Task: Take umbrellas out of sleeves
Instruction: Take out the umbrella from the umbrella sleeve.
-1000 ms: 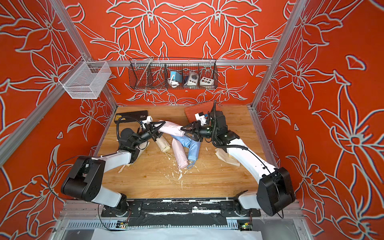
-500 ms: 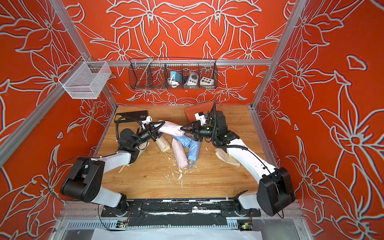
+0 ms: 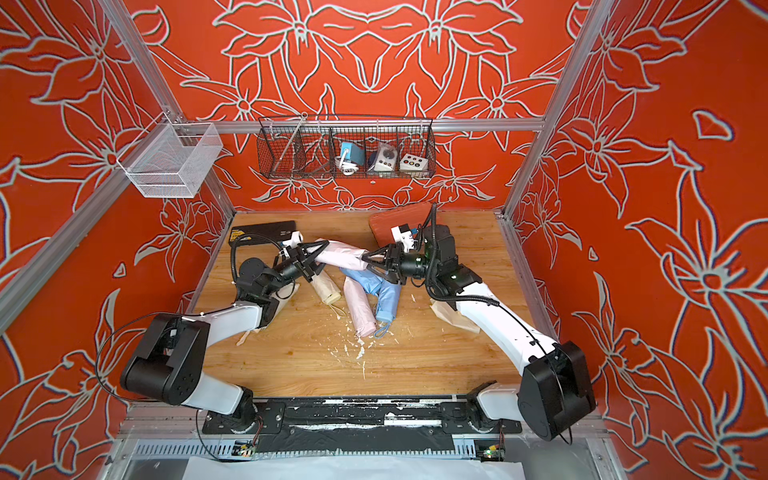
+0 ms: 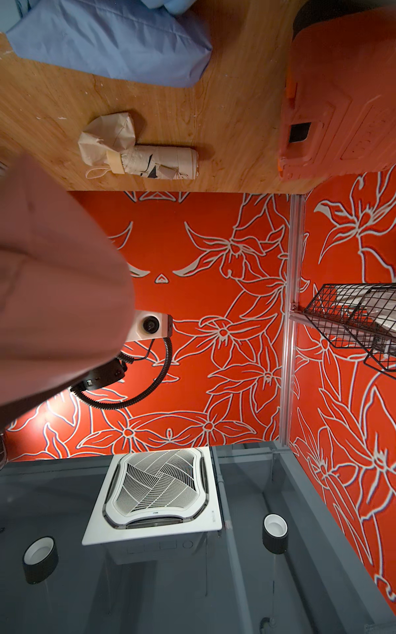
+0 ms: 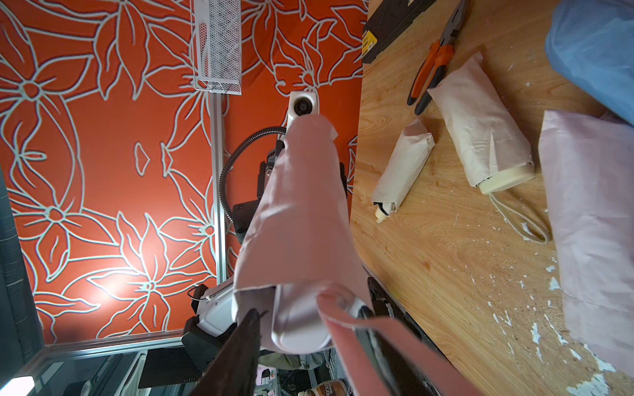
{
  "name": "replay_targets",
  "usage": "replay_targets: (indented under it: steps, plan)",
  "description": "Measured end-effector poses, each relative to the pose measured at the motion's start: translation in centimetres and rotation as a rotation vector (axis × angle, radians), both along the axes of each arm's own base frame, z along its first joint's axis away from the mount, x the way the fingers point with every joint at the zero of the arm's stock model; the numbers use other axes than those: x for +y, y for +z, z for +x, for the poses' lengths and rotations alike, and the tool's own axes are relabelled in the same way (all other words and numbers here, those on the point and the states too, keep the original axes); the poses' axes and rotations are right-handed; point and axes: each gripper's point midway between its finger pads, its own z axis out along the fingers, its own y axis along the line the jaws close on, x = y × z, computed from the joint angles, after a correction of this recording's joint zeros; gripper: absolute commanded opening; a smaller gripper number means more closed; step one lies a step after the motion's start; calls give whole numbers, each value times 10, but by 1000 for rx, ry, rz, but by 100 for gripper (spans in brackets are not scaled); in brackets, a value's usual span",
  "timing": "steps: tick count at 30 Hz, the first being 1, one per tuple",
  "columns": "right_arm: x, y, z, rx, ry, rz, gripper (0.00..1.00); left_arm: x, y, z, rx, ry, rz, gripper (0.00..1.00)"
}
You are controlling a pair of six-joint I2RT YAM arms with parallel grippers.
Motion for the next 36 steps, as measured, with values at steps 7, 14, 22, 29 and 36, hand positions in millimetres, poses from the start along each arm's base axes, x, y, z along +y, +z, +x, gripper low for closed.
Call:
replay_targets:
  steps: [7,14,22,29,36]
  plan:
    - [10,-5,1,15,-12,15,53,1,3,0,-3,4,-10,39]
    - [13,-11,11,37,-37,21,53,2,6,1,-9,11,-20,39]
    - [16,-9,16,39,-43,42,49,3,8,1,-11,16,-26,39]
    - [18,-7,16,39,-40,48,49,4,9,0,-14,24,-29,39]
    - [17,-5,13,21,-39,58,49,6,12,0,-15,32,-41,39]
